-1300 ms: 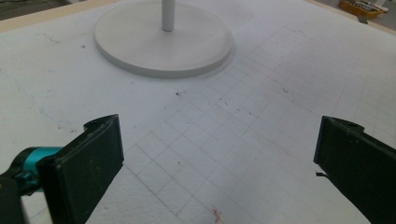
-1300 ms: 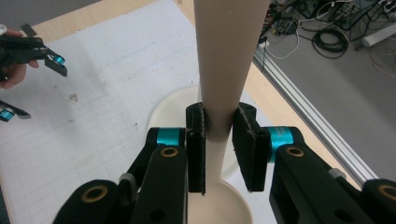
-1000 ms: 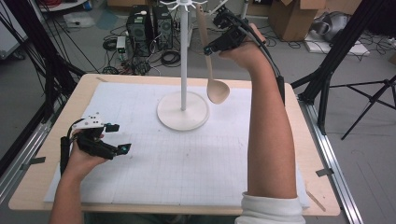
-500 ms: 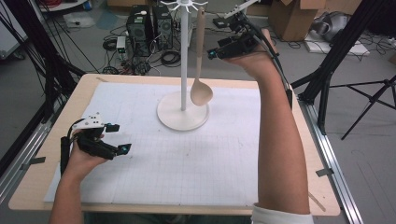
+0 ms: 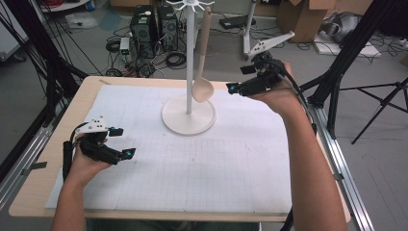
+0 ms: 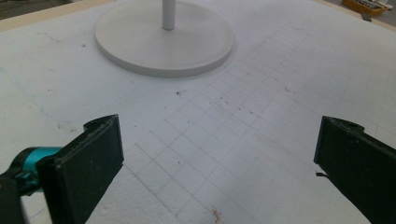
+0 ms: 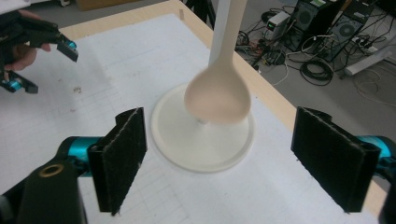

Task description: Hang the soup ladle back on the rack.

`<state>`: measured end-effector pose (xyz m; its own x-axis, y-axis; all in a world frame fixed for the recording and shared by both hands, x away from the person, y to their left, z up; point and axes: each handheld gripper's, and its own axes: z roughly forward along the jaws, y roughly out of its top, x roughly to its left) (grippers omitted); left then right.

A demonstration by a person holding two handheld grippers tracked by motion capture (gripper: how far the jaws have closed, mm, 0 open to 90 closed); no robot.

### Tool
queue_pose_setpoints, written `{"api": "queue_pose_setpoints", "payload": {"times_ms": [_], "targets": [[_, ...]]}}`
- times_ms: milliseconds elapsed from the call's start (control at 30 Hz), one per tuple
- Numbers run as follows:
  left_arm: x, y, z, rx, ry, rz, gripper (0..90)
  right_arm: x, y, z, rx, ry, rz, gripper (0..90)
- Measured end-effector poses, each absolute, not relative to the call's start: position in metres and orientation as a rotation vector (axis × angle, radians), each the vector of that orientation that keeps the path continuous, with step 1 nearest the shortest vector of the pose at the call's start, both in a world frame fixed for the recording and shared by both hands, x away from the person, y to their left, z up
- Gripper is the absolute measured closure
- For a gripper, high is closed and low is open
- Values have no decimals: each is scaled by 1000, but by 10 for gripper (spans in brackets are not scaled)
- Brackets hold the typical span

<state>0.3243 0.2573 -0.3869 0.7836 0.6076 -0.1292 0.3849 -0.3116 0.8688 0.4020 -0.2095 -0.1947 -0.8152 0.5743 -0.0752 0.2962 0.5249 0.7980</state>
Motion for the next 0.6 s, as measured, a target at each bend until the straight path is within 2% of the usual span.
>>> {"api": "queue_pose_setpoints", "payload": {"times_ms": [233, 600], "targets": [[324, 255, -387, 1951, 749, 274, 17, 382, -230, -226, 736, 2437, 1245, 139], [325, 256, -388, 1951, 759, 275, 17, 358, -257, -296, 784, 2400, 1361, 109]]}}
